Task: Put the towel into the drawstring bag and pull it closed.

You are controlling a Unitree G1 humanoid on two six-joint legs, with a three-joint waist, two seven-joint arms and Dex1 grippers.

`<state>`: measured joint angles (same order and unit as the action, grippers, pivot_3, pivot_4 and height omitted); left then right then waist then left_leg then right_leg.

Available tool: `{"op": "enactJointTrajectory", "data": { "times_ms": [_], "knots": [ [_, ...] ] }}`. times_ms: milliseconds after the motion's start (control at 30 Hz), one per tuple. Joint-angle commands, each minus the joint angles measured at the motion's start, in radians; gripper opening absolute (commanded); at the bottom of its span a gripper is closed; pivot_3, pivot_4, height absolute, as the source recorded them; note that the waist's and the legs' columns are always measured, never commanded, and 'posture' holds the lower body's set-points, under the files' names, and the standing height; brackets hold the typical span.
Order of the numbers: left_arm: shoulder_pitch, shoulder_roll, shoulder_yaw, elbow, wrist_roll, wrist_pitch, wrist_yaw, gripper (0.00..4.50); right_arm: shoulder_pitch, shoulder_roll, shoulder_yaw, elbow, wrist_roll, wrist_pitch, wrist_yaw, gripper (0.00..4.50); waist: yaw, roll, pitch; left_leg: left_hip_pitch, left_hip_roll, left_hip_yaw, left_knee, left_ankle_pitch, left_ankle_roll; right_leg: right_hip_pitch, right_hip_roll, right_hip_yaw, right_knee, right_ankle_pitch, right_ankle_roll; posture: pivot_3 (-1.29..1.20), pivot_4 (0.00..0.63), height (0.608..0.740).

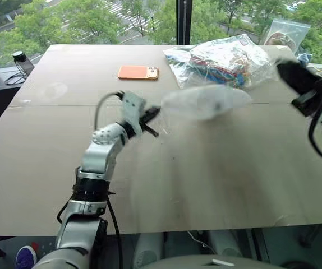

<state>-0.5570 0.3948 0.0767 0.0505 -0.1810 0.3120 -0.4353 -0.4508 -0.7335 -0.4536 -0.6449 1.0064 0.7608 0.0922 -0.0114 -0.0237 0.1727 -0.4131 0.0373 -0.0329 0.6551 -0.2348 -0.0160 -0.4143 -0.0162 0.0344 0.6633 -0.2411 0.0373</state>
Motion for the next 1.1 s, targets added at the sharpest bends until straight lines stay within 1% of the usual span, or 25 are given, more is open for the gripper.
{"op": "enactJointTrajectory", "data": {
  "times_ms": [33, 133, 200, 267, 333, 433, 567, 667, 733, 833, 900, 967, 1033, 1100],
  "knots": [
    [-0.063, 0.026, 0.077, -0.025, 0.096, -0.092, 0.174, 0.05, -0.074, 0.009, -0.076, 0.054, -0.016, -0.081, -0.033, 0.00, 0.001, 0.000, 0.000, 0.000, 0.000, 0.000, 0.000, 0.000, 0.000, 0.000, 0.000, 0.000, 0.000, 0.000, 0.000, 0.00, 0.150, 0.740],
    [-0.147, 0.060, 0.109, 0.031, 0.130, -0.102, 0.243, 0.05, -0.110, -0.007, -0.072, 0.120, -0.098, -0.115, -0.046, 0.00, 0.007, 0.000, 0.000, -0.001, -0.001, 0.000, 0.000, 0.000, 0.000, 0.000, -0.001, -0.001, -0.001, 0.000, 0.000, 0.00, 0.150, 0.740],
    [-0.183, 0.087, 0.114, 0.068, 0.139, -0.104, 0.253, 0.05, -0.120, -0.017, -0.065, 0.159, -0.168, -0.139, -0.055, 0.00, 0.007, 0.000, 0.000, -0.001, -0.001, 0.000, 0.000, 0.000, 0.000, 0.000, -0.001, -0.001, 0.000, 0.000, 0.000, 0.00, 0.150, 0.740],
    [-0.203, 0.117, 0.122, 0.104, 0.141, -0.115, 0.249, 0.05, -0.128, -0.021, -0.062, 0.210, -0.257, -0.163, -0.095, 0.00, 0.003, 0.000, 0.000, -0.001, -0.001, 0.000, 0.000, 0.000, 0.000, 0.000, -0.001, -0.001, 0.000, 0.000, 0.000, 0.00, 0.150, 0.740],
    [-0.198, 0.149, 0.141, 0.145, 0.144, -0.124, 0.255, 0.05, -0.126, -0.017, -0.082, 0.279, -0.352, -0.189, -0.156, 0.00, 0.001, 0.000, 0.000, 0.000, -0.001, 0.000, -0.001, 0.000, 0.000, 0.000, -0.001, -0.001, 0.000, 0.000, 0.000, 0.00, 0.150, 0.740],
    [-0.168, 0.180, 0.181, 0.186, 0.136, -0.111, 0.284, 0.05, -0.111, 0.001, -0.146, 0.360, -0.428, -0.223, -0.224, 0.00, -0.002, 0.000, 0.000, 0.000, -0.001, 0.000, -0.001, 0.000, 0.000, 0.000, -0.001, -0.001, 0.000, 0.000, 0.000, 0.00, 0.150, 0.740],
    [-0.141, 0.199, 0.216, 0.208, 0.118, -0.094, 0.313, 0.05, -0.077, 0.005, -0.165, 0.390, -0.479, -0.255, -0.227, 0.00, -0.001, 0.000, 0.000, -0.001, 0.000, 0.001, -0.001, 0.000, 0.000, -0.001, -0.001, 0.000, 0.000, 0.000, 0.000, 0.00, 0.150, 0.740],
    [-0.132, 0.213, 0.219, 0.201, 0.110, -0.109, 0.311, 0.05, -0.061, -0.001, -0.157, 0.404, -0.508, -0.281, -0.209, 0.00, -0.002, 0.000, 0.000, -0.001, 0.000, 0.001, -0.001, 0.000, 0.000, -0.001, -0.001, 0.000, 0.000, 0.000, 0.000, 0.00, 0.150, 0.740],
    [-0.128, 0.218, 0.226, 0.189, 0.079, -0.129, 0.280, 0.05, -0.054, -0.008, -0.144, 0.410, -0.517, -0.292, -0.185, 0.00, -0.002, 0.000, 0.000, -0.001, 0.000, 0.001, -0.001, 0.000, 0.000, -0.001, -0.001, 0.000, 0.000, 0.000, 0.000, 0.00, 0.150, 0.740],
    [-0.085, 0.226, 0.220, 0.130, -0.033, -0.141, 0.127, 0.05, -0.050, -0.006, -0.137, 0.422, -0.500, -0.290, -0.146, 0.00, -0.004, 0.000, 0.000, -0.001, -0.001, 0.001, -0.001, 0.000, 0.000, -0.001, -0.001, 0.000, 0.000, 0.000, 0.000, 0.00, 0.150, 0.740],
    [0.045, 0.238, 0.195, 0.005, -0.137, -0.069, -0.031, 0.05, 0.029, -0.005, -0.094, 0.407, -0.403, -0.237, 0.011, 0.00, -0.004, 0.000, 0.000, 0.000, 0.000, 0.002, -0.002, 0.000, 0.000, -0.001, -0.001, 0.001, 0.000, 0.000, 0.000, 0.00, 0.150, 0.740],
    [0.175, 0.252, 0.165, -0.093, -0.191, -0.032, -0.131, 0.05, 0.134, -0.007, -0.015, 0.359, -0.357, -0.205, 0.146, 0.00, -0.003, 0.000, 0.000, 0.000, 0.000, 0.001, -0.002, 0.000, 0.000, -0.001, -0.001, 0.000, 0.000, 0.000, 0.000, 0.00, 0.150, 0.740],
    [0.266, 0.250, 0.151, -0.147, -0.212, 0.004, -0.153, 0.05, 0.210, 0.001, 0.027, 0.302, -0.313, -0.169, 0.215, 0.00, -0.006, 0.001, -0.001, 0.001, 0.001, 0.005, -0.004, 0.000, 0.000, 0.000, -0.001, 0.003, -0.002, 0.000, 0.000, 0.00, 0.150, 0.740],
    [0.336, 0.222, 0.146, -0.178, -0.219, -0.010, -0.160, 0.05, 0.272, 0.002, 0.051, 0.271, -0.307, -0.155, 0.264, 0.00, -0.004, 0.001, 0.000, 0.001, 0.001, 0.006, -0.004, 0.000, 0.000, -0.001, -0.001, 0.003, -0.001, 0.000, 0.000, 0.00, 0.150, 0.740]
  ]
}}
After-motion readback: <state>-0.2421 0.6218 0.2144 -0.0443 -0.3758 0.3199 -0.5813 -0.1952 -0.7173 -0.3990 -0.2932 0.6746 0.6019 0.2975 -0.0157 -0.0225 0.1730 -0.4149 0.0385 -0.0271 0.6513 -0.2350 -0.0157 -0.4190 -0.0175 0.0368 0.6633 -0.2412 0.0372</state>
